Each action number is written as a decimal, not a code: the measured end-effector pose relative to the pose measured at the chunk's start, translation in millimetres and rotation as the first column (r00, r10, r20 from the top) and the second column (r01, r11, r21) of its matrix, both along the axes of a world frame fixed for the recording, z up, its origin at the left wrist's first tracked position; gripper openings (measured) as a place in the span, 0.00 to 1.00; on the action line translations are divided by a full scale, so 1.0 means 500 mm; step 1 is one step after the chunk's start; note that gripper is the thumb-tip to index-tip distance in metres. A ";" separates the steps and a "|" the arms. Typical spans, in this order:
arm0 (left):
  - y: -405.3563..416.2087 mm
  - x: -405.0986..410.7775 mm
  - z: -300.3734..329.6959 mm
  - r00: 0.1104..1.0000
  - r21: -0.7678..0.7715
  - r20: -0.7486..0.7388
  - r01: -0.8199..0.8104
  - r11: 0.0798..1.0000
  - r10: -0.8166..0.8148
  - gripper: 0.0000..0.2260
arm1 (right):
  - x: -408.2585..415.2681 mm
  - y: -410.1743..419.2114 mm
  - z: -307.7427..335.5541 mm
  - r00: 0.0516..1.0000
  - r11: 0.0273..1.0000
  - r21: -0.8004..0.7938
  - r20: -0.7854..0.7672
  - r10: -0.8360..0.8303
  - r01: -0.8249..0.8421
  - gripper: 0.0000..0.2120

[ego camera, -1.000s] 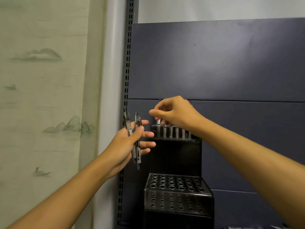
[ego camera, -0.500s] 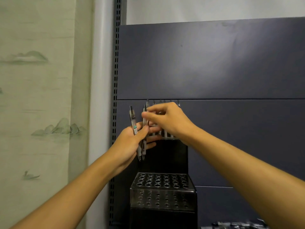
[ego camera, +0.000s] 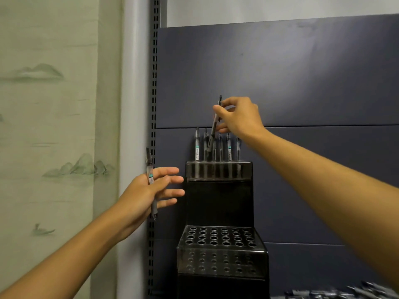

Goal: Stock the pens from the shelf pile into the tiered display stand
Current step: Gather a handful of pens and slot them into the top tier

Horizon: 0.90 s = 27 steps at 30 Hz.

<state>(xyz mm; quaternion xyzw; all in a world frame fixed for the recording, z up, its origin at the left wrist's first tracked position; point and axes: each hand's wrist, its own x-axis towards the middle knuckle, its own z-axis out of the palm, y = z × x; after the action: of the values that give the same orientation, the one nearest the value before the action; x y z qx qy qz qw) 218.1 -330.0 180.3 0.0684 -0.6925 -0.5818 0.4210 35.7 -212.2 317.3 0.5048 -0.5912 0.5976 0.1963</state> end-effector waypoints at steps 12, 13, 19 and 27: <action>-0.013 0.010 0.004 1.000 0.006 0.014 -0.003 1.000 0.003 0.11 | -0.003 -0.053 -0.038 1.000 0.986 0.168 -0.020 -0.018 0.021 0.16; -0.011 0.009 0.004 1.000 0.006 0.014 0.002 1.000 -0.002 0.11 | -0.004 -0.054 -0.041 1.000 0.979 0.202 -0.011 -0.008 0.010 0.17; 0.002 0.004 0.011 0.999 0.003 0.014 0.033 0.999 -0.033 0.11 | -0.008 -0.056 -0.047 1.000 0.969 0.245 -0.003 -0.020 0.020 0.13; 0.017 -0.009 0.012 0.997 -0.013 0.038 0.070 0.997 -0.069 0.10 | -0.008 -0.065 -0.038 0.998 0.959 0.276 -0.019 -0.065 0.068 0.10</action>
<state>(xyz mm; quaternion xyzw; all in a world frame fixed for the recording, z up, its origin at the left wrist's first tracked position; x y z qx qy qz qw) 213.6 -321.4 186.1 0.0521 -0.7063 -0.5899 0.3879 31.8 -244.6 298.3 0.5099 -0.6846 0.4997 0.1466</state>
